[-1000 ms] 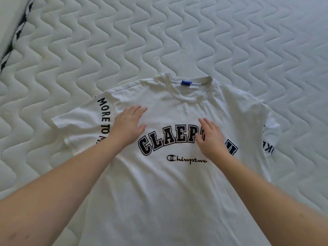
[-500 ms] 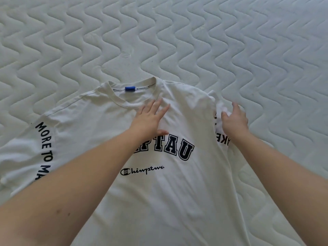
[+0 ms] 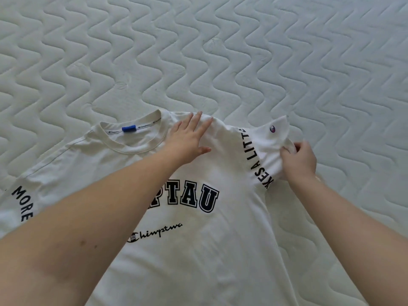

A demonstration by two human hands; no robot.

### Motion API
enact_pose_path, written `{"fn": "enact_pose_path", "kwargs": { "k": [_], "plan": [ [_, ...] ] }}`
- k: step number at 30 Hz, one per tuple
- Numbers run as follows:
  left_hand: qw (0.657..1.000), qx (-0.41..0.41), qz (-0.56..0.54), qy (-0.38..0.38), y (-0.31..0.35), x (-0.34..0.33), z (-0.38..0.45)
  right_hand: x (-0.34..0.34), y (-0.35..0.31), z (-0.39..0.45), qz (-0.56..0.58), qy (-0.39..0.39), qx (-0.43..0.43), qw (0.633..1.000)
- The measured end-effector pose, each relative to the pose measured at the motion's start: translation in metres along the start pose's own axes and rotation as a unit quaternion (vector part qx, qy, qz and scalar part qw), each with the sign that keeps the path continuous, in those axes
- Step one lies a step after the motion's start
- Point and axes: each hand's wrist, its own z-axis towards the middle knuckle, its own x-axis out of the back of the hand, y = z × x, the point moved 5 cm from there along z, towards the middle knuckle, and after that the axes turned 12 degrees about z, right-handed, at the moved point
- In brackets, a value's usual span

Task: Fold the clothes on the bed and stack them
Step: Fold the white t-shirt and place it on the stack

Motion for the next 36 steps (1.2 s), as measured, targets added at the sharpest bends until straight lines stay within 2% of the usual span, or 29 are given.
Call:
{"fn": "enact_pose_path", "kwargs": {
  "k": [3, 5, 7, 10, 12, 15, 17, 19, 21, 23, 25, 27, 32, 36],
  "plan": [
    [0.998, -0.016, 0.047, -0.026, 0.007, 0.004, 0.021, 0.018, 0.031, 0.001, -0.049, 0.001, -0.059, 0.997],
    [0.995, -0.030, 0.076, -0.055, 0.010, 0.003, 0.031, 0.022, 0.040, 0.000, -0.056, -0.017, -0.064, 0.996],
    [0.994, -0.047, 0.084, -0.054, 0.012, 0.006, 0.039, 0.018, 0.041, -0.002, -0.012, -0.069, -0.052, 0.996],
    [0.998, -0.049, 0.046, -0.013, 0.020, 0.015, 0.051, 0.011, 0.032, -0.008, 0.070, -0.167, -0.039, 0.983],
    [1.000, -0.028, 0.009, -0.007, 0.028, 0.021, 0.063, 0.011, 0.025, -0.007, 0.092, -0.189, -0.024, 0.977],
    [0.999, -0.035, 0.010, -0.039, 0.047, 0.030, 0.084, 0.020, 0.010, -0.003, 0.105, -0.142, 0.037, 0.984],
    [0.995, -0.055, 0.050, -0.063, 0.060, 0.033, 0.094, 0.023, 0.011, -0.003, 0.042, -0.112, 0.061, 0.991],
    [0.990, -0.068, 0.093, -0.082, 0.070, 0.032, 0.101, 0.024, 0.025, -0.003, -0.071, -0.095, 0.034, 0.992],
    [0.990, -0.069, 0.086, -0.085, 0.074, 0.031, 0.104, 0.025, 0.041, -0.002, -0.133, -0.111, -0.034, 0.984],
    [0.996, -0.062, 0.022, -0.058, 0.071, 0.036, 0.105, 0.029, 0.045, 0.000, -0.127, -0.114, -0.049, 0.984],
    [0.997, -0.041, -0.059, -0.002, 0.064, 0.045, 0.107, 0.036, 0.041, 0.002, -0.081, -0.075, -0.015, 0.994],
    [0.994, -0.021, -0.095, 0.039, 0.060, 0.047, 0.106, 0.039, 0.039, 0.001, -0.043, -0.045, 0.000, 0.998],
    [0.999, 0.014, -0.043, -0.030, 0.067, 0.026, 0.110, 0.028, 0.051, -0.013, -0.018, -0.033, -0.050, 0.998],
    [0.999, -0.016, -0.009, -0.032, 0.084, 0.030, 0.113, 0.025, 0.063, -0.025, -0.056, -0.041, -0.106, 0.992]
  ]
}}
